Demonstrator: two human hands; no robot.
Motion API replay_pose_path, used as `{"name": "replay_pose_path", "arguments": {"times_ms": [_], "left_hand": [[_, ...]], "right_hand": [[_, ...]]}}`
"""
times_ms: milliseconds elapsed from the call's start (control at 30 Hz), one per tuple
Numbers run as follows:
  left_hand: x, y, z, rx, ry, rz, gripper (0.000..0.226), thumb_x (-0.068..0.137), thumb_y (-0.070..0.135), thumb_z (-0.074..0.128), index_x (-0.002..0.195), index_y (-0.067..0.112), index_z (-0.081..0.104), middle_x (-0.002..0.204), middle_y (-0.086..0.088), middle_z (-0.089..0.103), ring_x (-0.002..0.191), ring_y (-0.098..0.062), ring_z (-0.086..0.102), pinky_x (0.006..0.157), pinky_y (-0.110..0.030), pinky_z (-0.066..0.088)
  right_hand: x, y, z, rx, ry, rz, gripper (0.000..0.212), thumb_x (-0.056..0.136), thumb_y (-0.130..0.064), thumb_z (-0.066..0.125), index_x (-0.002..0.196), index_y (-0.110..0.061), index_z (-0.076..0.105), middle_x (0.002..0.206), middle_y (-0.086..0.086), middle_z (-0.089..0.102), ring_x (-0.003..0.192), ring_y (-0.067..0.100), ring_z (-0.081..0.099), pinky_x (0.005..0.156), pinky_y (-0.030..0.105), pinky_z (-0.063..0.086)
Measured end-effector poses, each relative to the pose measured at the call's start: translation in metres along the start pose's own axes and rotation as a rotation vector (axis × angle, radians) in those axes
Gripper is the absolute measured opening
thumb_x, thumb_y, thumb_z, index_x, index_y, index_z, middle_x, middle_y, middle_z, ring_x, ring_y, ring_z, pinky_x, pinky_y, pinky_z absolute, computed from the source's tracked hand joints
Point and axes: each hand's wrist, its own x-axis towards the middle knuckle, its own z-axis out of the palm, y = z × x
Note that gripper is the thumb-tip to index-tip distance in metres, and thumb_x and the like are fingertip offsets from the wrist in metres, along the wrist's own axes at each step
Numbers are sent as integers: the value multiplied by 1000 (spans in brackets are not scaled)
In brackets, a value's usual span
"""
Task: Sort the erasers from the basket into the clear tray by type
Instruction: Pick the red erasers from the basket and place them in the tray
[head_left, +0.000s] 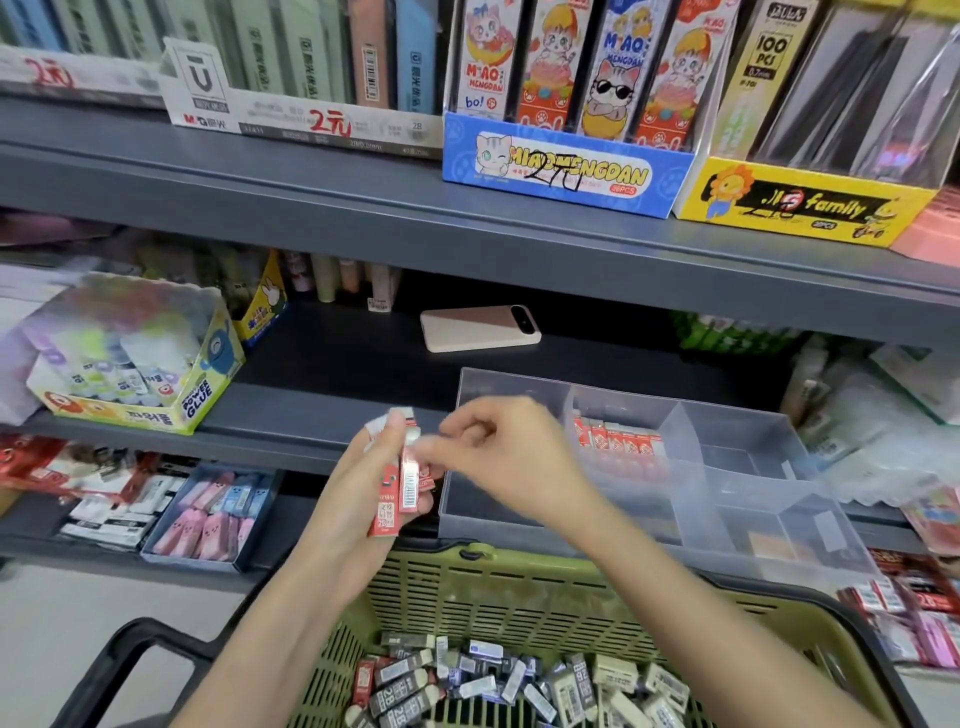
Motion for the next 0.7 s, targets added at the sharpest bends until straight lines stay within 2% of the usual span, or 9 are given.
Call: {"name": "replay_pose_path", "arguments": {"times_ms": [100, 167, 267, 333, 433, 533, 600, 633, 700], "left_hand": [[0, -2, -1, -25, 19, 17, 51, 74, 54, 59, 108, 15, 60, 90, -9, 71, 81, -20, 65, 73, -36, 50], [0, -3, -1, -30, 30, 24, 56, 77, 54, 57, 115, 13, 58, 96, -12, 71, 86, -22, 66, 75, -38, 51], [0, -2, 0, -58, 42, 20, 53, 79, 49, 57, 114, 9, 57, 89, -11, 71, 74, -19, 68, 60, -31, 55], [1, 0, 0, -100, 80, -1, 48, 76, 48, 61, 107, 11, 58, 80, -8, 68, 65, -15, 67, 52, -26, 53], [1, 2, 0, -135, 87, -29, 45, 70, 47, 65, 101, 16, 57, 72, -5, 67, 62, -11, 65, 44, -22, 47], [2, 2, 0, -153, 55, -47, 46, 68, 46, 66, 100, 14, 55, 68, -4, 66, 57, -9, 61, 37, -18, 39], [2, 2, -1, -158, 49, -55, 47, 67, 46, 66, 99, 14, 56, 68, -5, 67, 57, -9, 61, 36, -16, 36], [2, 2, -1, -149, 53, -56, 48, 66, 47, 67, 100, 15, 56, 69, -5, 68, 57, -9, 62, 35, -16, 37], [3, 0, -1, -124, 55, -53, 51, 64, 50, 68, 101, 16, 58, 70, -5, 69, 56, -9, 63, 36, -16, 38]], "right_hand": [[-4, -7, 17, 30, -24, 12, 26, 74, -48, 71, 78, -23, 66, 53, -12, 52, 60, 3, 48, 63, 25, 43], [-5, -10, 21, 131, -30, 28, 17, 76, -37, 72, 80, -23, 65, 56, -10, 54, 60, 3, 48, 64, 27, 43], [-6, -11, 20, 261, -10, 62, 6, 76, -25, 69, 75, -19, 70, 59, -3, 61, 52, 4, 51, 58, 28, 46], [-1, -3, 7, 410, 51, 127, 5, 77, -17, 68, 74, -15, 72, 56, -4, 61, 51, 4, 53, 52, 23, 46], [16, 19, -24, 559, 166, 239, 14, 81, -2, 66, 95, 2, 66, 62, 4, 66, 47, 9, 56, 51, 20, 51], [35, 39, -34, 259, 196, 283, 23, 81, -4, 68, 103, -3, 59, 78, 11, 66, 57, 21, 61, 69, 35, 57], [45, 43, -31, -51, 112, 281, 20, 78, -4, 66, 98, -6, 64, 86, 12, 69, 76, 29, 67, 81, 42, 55], [50, 43, -29, -171, 51, 285, 18, 76, -2, 64, 94, -4, 66, 87, 14, 70, 82, 31, 67, 80, 40, 55], [60, 39, -26, -386, -87, 321, 4, 75, -1, 60, 75, -1, 64, 73, 15, 63, 75, 35, 62, 59, 27, 54]]}}
